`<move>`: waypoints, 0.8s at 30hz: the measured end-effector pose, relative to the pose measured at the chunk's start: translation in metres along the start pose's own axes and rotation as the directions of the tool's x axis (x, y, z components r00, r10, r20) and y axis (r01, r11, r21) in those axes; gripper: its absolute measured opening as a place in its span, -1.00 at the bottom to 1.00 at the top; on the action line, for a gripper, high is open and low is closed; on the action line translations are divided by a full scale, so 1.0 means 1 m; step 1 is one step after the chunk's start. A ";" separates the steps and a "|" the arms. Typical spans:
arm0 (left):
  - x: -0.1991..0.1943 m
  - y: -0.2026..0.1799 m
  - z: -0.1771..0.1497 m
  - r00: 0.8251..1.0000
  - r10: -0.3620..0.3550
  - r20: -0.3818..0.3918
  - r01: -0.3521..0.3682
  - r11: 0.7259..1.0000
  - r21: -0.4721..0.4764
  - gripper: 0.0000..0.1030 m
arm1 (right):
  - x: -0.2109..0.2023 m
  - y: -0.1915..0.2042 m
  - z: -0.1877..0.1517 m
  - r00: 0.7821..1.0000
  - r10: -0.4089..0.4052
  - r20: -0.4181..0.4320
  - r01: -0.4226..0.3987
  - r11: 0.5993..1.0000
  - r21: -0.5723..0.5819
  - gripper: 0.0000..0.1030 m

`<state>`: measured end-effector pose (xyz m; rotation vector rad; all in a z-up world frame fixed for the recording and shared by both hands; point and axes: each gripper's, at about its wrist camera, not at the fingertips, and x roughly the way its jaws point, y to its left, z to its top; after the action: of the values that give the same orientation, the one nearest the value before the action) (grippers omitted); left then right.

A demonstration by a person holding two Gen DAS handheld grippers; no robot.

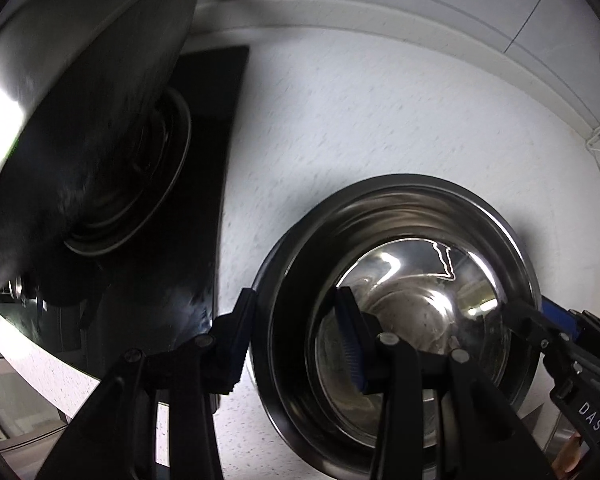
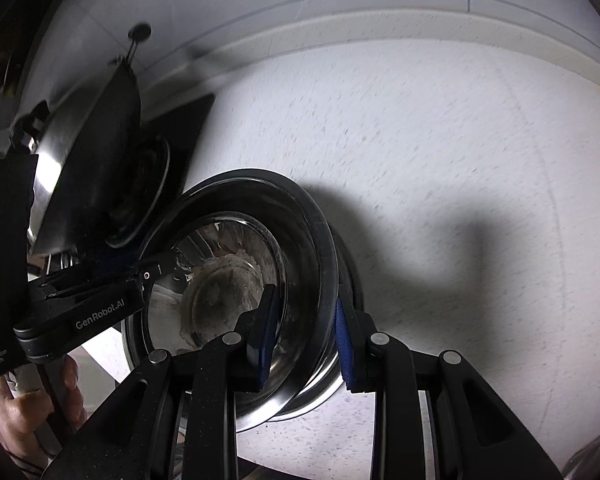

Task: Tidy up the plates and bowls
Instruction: 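Lift the nested bowls onto the plate stack and open both grippers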

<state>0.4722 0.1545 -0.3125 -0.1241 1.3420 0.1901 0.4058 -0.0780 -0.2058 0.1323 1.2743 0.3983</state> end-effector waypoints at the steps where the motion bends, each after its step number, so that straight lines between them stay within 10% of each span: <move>1: 0.003 0.001 -0.002 1.000 0.003 -0.005 -0.003 1.000 0.003 -0.24 | 0.004 0.002 -0.003 1.000 0.002 -0.007 -0.002 1.000 0.001 -0.54; 24: 0.009 -0.014 -0.023 1.000 0.023 -0.009 -0.022 0.999 0.046 -0.25 | 0.025 -0.013 -0.015 0.998 0.039 -0.058 -0.035 0.997 0.069 -0.53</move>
<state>0.4547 0.1367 -0.3266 -0.0709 1.3563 0.1776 0.4001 -0.0832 -0.2366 0.2029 1.3456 0.3935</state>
